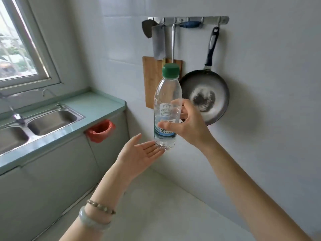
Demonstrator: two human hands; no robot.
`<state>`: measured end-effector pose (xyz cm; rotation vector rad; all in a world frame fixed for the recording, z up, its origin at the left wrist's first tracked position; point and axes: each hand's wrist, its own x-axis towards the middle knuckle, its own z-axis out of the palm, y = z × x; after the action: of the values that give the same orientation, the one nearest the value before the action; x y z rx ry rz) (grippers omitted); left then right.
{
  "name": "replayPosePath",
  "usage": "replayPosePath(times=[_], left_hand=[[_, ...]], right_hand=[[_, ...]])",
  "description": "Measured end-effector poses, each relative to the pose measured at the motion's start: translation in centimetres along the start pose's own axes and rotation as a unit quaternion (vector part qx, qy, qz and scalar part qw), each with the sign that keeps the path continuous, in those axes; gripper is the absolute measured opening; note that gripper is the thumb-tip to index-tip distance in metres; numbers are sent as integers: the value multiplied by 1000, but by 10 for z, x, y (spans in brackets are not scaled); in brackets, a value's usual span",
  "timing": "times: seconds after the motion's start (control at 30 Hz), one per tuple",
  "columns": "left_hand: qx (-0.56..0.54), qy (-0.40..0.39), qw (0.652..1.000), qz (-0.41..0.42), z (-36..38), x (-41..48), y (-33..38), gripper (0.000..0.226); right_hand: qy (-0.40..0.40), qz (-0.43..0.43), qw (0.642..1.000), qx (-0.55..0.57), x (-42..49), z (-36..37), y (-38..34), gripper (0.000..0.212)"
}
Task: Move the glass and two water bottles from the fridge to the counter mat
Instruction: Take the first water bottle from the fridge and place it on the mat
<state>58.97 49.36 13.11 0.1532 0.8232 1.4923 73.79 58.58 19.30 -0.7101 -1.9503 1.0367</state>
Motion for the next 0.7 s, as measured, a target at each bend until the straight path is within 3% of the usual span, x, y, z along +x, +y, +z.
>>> replayPosePath(times=[0.3,0.7], left_hand=[[-73,95,984,131,-141,-106,101,58],[-140,205,932,264,-333,-274,208,57]], right_hand=[[-157,-81,983,45,30,201,-64,67],[-306,-143,929,148,3,471,-171,67]])
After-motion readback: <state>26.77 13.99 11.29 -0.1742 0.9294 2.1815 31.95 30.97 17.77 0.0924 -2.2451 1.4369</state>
